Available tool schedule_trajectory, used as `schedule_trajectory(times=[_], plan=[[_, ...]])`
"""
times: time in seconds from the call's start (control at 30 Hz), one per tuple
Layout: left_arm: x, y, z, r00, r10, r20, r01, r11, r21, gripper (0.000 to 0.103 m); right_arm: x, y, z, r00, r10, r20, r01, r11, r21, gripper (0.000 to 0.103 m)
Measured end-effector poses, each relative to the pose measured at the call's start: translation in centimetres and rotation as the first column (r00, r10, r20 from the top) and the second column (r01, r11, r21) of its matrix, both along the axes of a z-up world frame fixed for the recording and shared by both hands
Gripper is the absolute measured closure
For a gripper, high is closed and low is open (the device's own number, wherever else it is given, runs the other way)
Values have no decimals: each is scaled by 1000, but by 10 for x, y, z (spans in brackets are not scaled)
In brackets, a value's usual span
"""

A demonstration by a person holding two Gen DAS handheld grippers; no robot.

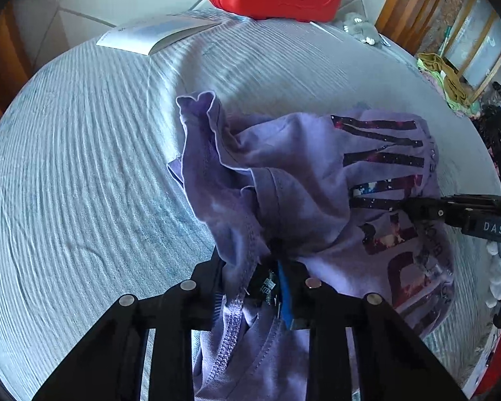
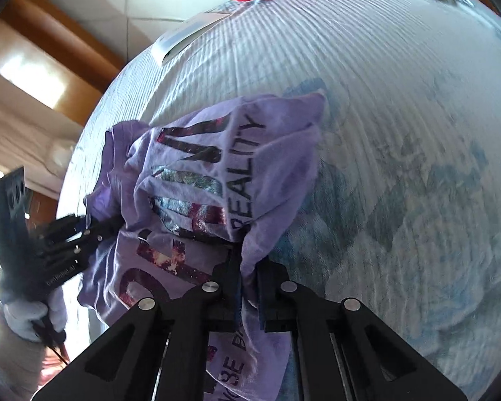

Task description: Fold clothes

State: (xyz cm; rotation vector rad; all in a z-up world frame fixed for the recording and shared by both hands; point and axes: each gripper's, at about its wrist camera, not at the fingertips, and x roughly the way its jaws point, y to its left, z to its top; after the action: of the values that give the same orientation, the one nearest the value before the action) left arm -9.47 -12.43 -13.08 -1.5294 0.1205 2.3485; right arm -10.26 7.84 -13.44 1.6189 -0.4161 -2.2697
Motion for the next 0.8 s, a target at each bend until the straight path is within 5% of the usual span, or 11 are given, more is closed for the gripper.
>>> schedule_trajectory(times=[0.1, 0.43, 0.6, 0.8], plan=[[8, 3, 10, 999, 17, -47, -18, 1000, -23, 89, 9, -14, 8, 998, 25, -53, -20, 996, 87, 99], [40, 24, 81, 976, 17, -219, -17, 1000, 2, 91, 42, 11, 87, 968, -7, -252, 21, 998, 52, 100], [41, 77, 113, 961, -12, -276, 21, 999, 31, 91, 45, 64, 127, 943, -53, -330, 81, 994, 71, 100], [24, 196, 152, 935, -78, -345, 109, 992, 70, 90, 46, 176, 168, 900, -101, -423, 166, 979, 119, 100]])
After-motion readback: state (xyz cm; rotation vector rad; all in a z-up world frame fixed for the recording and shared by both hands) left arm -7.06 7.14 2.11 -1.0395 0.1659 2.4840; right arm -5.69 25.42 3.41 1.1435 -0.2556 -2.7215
